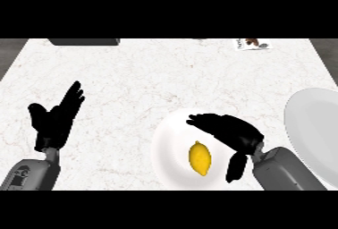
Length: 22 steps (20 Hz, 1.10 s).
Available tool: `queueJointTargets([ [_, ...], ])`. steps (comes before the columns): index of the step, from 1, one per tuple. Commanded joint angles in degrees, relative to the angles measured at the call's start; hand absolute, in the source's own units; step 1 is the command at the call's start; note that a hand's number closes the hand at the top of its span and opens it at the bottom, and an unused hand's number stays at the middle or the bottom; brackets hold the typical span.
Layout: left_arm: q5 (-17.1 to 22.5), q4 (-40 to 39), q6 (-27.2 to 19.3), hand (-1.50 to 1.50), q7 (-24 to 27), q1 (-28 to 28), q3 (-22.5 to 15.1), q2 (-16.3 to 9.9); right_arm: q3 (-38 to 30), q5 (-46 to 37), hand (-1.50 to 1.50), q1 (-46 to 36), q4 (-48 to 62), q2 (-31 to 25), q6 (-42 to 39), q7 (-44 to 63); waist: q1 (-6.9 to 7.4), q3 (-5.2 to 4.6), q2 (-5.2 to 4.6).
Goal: Pick the lemon from the plate and place it in the plate
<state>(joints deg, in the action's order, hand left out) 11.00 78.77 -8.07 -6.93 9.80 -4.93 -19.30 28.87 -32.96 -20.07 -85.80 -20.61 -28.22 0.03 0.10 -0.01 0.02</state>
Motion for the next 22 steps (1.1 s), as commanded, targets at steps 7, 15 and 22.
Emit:
queueJointTargets([
  [7,-3.1,2.9,2.4,0.00,-0.7,-2.5,2.7,1.7,-1.7,-8.6,-1.50,-1.1,2.4,6.1,-4.6,3.4,0.10,0.01,0.02],
  [15,-4.6,-0.4,4.4,0.00,-0.9,0.7,4.9,4.0,0.4,-17.5,-1.50,2.6,8.3,8.7,0.8,-2.5,-0.12,0.00,-0.02],
  [22,-6.3,-1.4,5.0,0.00,2.0,-1.6,5.0,5.0,4.3,-20.2,1.50,-0.4,14.4,10.9,-1.9,-8.3,0.17,0.01,-0.11],
])
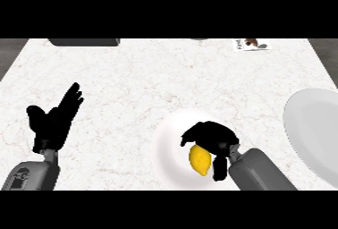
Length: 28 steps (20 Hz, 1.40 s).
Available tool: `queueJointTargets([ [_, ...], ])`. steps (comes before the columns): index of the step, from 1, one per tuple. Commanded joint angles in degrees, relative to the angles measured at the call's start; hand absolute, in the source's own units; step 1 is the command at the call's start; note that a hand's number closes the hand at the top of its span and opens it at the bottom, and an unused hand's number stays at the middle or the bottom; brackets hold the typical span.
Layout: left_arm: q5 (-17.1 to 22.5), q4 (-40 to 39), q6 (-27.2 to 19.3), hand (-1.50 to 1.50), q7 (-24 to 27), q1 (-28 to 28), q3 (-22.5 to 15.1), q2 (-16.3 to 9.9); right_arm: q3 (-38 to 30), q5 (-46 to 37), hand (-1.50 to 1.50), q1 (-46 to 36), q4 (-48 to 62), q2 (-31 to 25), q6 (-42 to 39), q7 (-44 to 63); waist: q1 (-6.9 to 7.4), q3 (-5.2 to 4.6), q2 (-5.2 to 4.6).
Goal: Pick the lemon from the plate and place it in the plate
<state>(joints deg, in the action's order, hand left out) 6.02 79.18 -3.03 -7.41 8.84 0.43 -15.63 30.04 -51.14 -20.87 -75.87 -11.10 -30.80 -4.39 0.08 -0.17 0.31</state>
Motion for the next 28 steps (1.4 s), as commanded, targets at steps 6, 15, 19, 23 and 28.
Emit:
queueJointTargets([
  [6,-1.3,-0.3,-0.7,0.00,-1.8,1.7,0.5,2.3,0.7,-3.3,1.50,0.1,5.8,2.1,3.2,-7.8,0.11,0.18,-0.37],
  [15,-1.6,0.0,0.6,0.00,-1.1,-0.1,1.8,0.8,-7.7,-4.9,1.50,10.1,-6.4,3.9,12.9,4.3,-1.07,0.17,-0.16],
  [19,-2.3,1.9,-1.2,0.00,-2.1,0.0,1.3,1.9,-14.9,-6.6,1.50,13.0,-13.3,5.1,19.0,14.9,-2.26,0.16,0.19],
  [23,-1.8,2.1,-0.4,0.00,-2.3,-0.3,2.7,0.2,-16.4,-9.8,1.50,17.3,-26.1,4.7,27.5,16.7,-2.33,0.18,0.43],
  [28,-0.5,2.8,1.1,0.00,-3.6,-0.4,3.3,-0.5,-19.1,-18.9,1.50,18.0,-35.2,5.4,35.9,23.7,-1.45,0.16,0.23],
])
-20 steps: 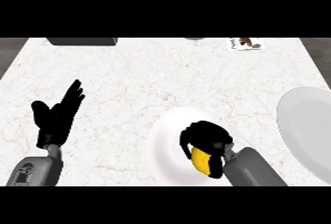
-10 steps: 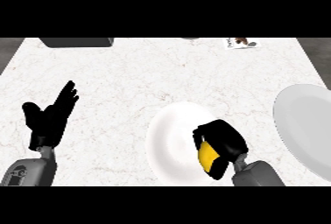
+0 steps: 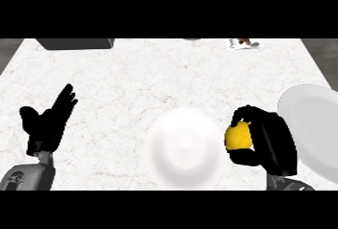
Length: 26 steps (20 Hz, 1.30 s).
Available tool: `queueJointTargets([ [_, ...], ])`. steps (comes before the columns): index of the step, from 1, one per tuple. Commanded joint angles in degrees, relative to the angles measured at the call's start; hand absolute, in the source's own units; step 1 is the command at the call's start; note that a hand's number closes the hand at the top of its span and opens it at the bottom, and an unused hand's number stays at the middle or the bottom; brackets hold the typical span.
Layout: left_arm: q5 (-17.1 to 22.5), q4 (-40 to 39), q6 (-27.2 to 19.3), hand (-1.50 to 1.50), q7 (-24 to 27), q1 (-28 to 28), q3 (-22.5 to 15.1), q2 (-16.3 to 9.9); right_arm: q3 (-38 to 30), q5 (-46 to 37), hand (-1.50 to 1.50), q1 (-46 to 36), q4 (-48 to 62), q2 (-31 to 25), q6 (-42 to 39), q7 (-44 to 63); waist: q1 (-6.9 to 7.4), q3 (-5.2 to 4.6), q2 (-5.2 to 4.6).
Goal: Pick the lemon from the plate and place it in the plate
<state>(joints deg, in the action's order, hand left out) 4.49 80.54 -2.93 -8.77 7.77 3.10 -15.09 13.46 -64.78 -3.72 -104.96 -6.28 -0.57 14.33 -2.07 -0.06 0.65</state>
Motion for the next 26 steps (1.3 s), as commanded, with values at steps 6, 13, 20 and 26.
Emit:
queueJointTargets([
  [6,0.3,4.1,0.3,0.00,-5.5,2.0,0.0,-0.8,-11.7,3.1,1.50,7.1,-16.4,-0.4,4.6,6.3,1.43,0.11,-0.45],
  [13,0.6,2.5,2.9,0.00,0.2,-1.5,0.4,0.2,-29.0,17.4,1.50,2.8,-7.3,-5.6,5.0,2.9,2.11,0.08,-0.65],
  [20,-2.0,4.1,0.2,0.00,-2.9,-0.2,-1.3,3.0,-39.1,23.3,1.50,-1.6,9.9,-13.7,7.0,-6.3,2.30,0.09,-0.66],
  [26,-0.4,-3.7,2.9,0.00,-0.1,5.0,2.0,1.3,-40.7,23.8,1.50,-1.7,24.9,-20.7,3.5,-14.0,2.22,0.08,-0.88],
])
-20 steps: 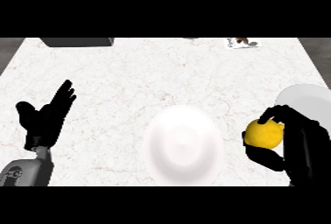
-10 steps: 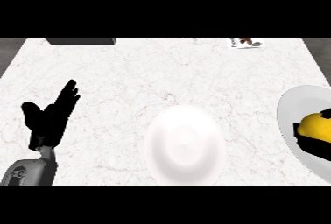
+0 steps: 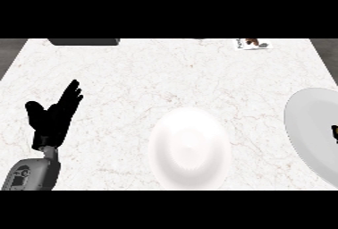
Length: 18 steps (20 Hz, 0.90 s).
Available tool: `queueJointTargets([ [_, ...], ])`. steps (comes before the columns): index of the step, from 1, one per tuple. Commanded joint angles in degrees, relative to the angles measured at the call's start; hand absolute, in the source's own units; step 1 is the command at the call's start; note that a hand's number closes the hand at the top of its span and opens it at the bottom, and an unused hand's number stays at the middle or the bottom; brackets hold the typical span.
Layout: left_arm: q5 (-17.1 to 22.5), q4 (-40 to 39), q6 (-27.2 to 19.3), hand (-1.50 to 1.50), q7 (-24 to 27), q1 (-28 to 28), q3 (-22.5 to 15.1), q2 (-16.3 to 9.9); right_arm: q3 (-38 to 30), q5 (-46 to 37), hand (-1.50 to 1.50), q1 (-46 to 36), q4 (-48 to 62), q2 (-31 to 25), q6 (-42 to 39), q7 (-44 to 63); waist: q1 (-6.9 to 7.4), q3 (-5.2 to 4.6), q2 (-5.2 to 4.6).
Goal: Pick the lemon from the plate and place it in the plate
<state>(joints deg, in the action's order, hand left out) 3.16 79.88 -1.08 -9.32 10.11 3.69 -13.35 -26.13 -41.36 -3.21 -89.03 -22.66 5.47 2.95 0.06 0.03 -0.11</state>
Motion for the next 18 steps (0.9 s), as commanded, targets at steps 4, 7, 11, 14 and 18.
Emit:
queueJointTargets([
  [4,-1.1,-1.8,-0.8,0.00,-0.3,1.3,-0.5,1.3,-5.2,9.5,1.50,-2.0,17.8,-3.5,-7.7,-5.9,-0.28,0.05,-0.12],
  [7,1.1,0.3,1.5,0.00,-1.1,0.5,1.6,-0.8,-1.4,6.7,-1.50,-5.7,25.4,-6.3,-8.8,-11.7,0.45,0.02,-0.02],
  [11,-1.3,4.4,-0.1,0.00,-1.4,-3.3,-1.4,2.1,-5.1,10.6,-1.50,-8.6,31.1,-9.7,-6.8,-22.2,0.42,0.03,0.06],
  [14,-0.4,2.0,-0.5,0.00,-1.0,-0.9,0.7,1.5,-7.6,14.6,-1.50,-4.9,25.2,-8.0,-5.1,-29.6,-0.39,0.01,0.15],
  [18,0.1,2.2,0.7,0.00,-2.2,-1.8,0.9,0.5,-9.3,24.8,-1.50,-9.1,17.8,-4.7,-12.4,-29.0,-0.73,-0.04,0.44],
])
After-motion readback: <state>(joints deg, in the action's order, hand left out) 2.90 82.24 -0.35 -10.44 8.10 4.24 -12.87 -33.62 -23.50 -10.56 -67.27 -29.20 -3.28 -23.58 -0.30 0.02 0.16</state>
